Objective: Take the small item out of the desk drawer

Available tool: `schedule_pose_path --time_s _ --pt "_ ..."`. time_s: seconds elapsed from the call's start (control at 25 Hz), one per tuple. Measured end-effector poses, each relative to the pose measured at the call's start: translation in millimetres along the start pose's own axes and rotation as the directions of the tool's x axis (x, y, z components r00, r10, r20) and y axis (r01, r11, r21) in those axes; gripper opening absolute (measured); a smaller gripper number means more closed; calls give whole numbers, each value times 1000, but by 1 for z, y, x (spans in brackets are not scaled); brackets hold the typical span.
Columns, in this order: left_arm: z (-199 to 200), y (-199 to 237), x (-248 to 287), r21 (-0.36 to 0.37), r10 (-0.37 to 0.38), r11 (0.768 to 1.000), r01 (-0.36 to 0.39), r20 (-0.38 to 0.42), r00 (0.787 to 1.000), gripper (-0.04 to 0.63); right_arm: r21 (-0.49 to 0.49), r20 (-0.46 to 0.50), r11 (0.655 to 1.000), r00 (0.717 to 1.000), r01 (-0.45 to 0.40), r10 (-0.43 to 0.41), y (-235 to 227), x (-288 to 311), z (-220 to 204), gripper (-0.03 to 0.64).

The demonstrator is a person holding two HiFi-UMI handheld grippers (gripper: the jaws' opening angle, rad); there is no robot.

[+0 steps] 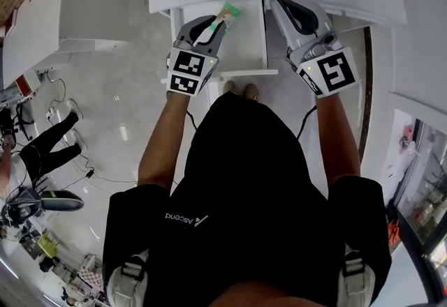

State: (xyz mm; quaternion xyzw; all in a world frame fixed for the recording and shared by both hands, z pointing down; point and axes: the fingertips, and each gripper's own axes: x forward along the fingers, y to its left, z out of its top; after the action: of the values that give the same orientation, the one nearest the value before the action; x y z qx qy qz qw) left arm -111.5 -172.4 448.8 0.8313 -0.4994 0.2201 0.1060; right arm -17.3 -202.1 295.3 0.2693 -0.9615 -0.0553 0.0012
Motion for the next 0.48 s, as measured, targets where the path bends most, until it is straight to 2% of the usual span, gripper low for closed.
schedule_pose_path --time_s 0.16,0.48 --pt "-31 6 29 -17 -26 1000 24 -103 994 117 3 -24 1000 1000 18 -18 -9 9 -15 3" --pt "-90 18 82 -64 -48 997 33 -258 965 222 24 -39 999 998 40 -39 -16 22 -41 3"
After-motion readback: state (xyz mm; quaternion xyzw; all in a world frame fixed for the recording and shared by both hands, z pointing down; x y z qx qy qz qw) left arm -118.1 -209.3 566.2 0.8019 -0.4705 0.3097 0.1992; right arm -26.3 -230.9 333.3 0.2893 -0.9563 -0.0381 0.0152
